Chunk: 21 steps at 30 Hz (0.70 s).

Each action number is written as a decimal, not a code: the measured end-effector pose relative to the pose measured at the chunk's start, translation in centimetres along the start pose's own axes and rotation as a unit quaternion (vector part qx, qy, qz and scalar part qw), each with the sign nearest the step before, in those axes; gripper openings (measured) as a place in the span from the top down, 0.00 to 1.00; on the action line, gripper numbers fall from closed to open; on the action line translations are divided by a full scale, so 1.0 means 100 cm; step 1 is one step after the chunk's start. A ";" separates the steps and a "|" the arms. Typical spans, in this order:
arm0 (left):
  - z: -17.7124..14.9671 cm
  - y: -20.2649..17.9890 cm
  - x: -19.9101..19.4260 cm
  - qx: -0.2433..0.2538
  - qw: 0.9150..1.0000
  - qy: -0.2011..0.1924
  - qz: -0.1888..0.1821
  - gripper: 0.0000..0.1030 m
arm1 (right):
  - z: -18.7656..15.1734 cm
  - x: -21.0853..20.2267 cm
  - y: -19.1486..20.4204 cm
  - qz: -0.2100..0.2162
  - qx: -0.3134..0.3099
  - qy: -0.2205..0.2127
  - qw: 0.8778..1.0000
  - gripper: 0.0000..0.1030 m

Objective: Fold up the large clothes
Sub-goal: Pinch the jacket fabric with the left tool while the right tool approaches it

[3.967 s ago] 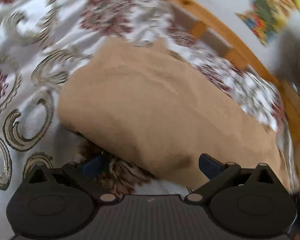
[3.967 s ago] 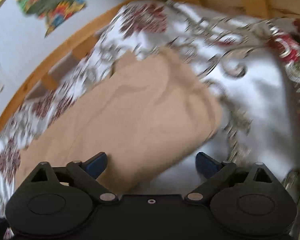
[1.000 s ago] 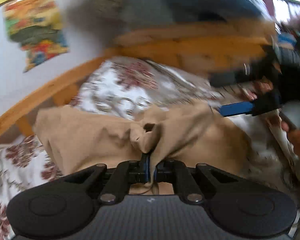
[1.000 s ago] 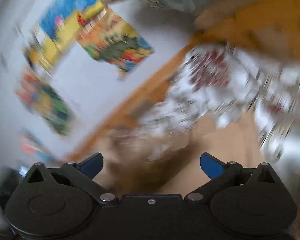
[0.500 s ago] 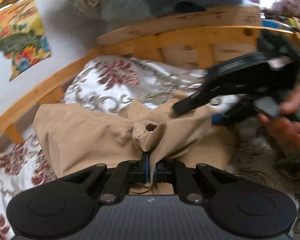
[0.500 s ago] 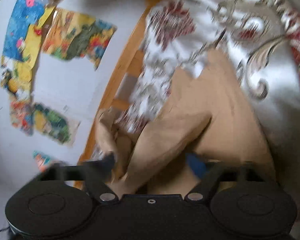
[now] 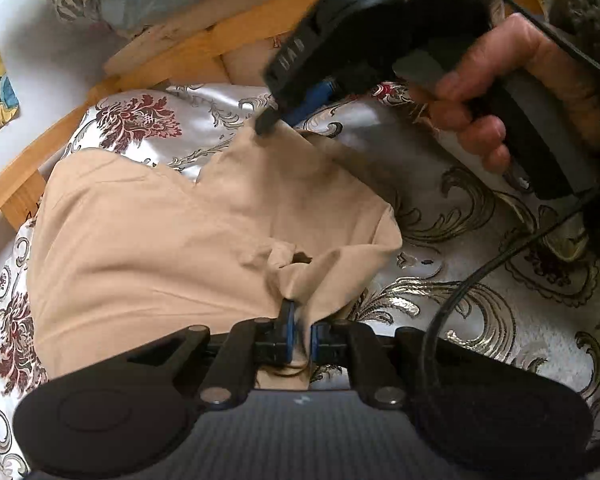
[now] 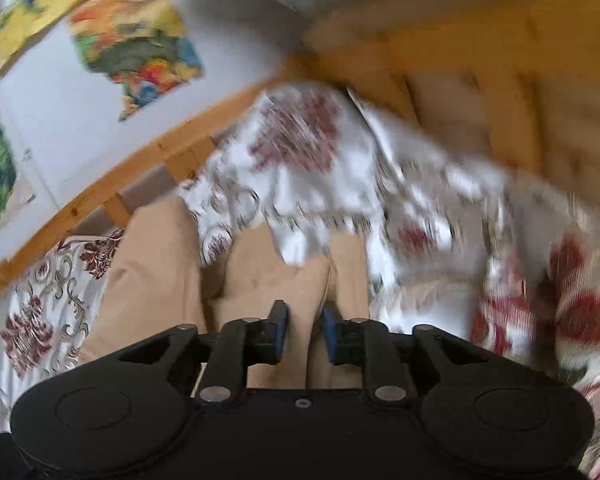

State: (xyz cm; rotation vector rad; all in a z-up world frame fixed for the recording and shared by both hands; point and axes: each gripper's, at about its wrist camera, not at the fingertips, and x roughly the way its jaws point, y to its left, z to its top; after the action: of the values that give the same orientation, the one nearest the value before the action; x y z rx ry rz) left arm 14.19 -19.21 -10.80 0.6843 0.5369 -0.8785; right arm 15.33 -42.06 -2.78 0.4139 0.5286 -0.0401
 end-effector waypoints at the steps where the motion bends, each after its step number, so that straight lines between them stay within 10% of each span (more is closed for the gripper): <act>1: 0.000 0.001 0.000 -0.001 1.000 0.000 0.000 0.93 | 0.001 -0.003 0.006 0.016 -0.016 -0.012 1.000 0.69; 11: -0.008 -0.007 -0.005 0.022 1.000 -0.012 -0.002 0.82 | -0.005 0.036 0.019 0.129 -0.011 0.056 0.990 0.46; 17: -0.007 -0.007 -0.002 0.017 1.000 -0.011 -0.001 0.82 | 0.005 -0.011 0.025 0.157 -0.026 -0.056 0.986 0.46; 21: -0.009 -0.007 -0.001 0.022 1.000 -0.014 0.000 0.82 | -0.004 0.009 0.032 0.184 -0.034 0.019 0.982 0.46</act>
State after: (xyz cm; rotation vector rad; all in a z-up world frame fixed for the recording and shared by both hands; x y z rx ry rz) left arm 13.40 -18.85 -11.55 0.7110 0.4925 -0.9006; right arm 16.36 -38.92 -2.30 0.4410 0.4835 0.3428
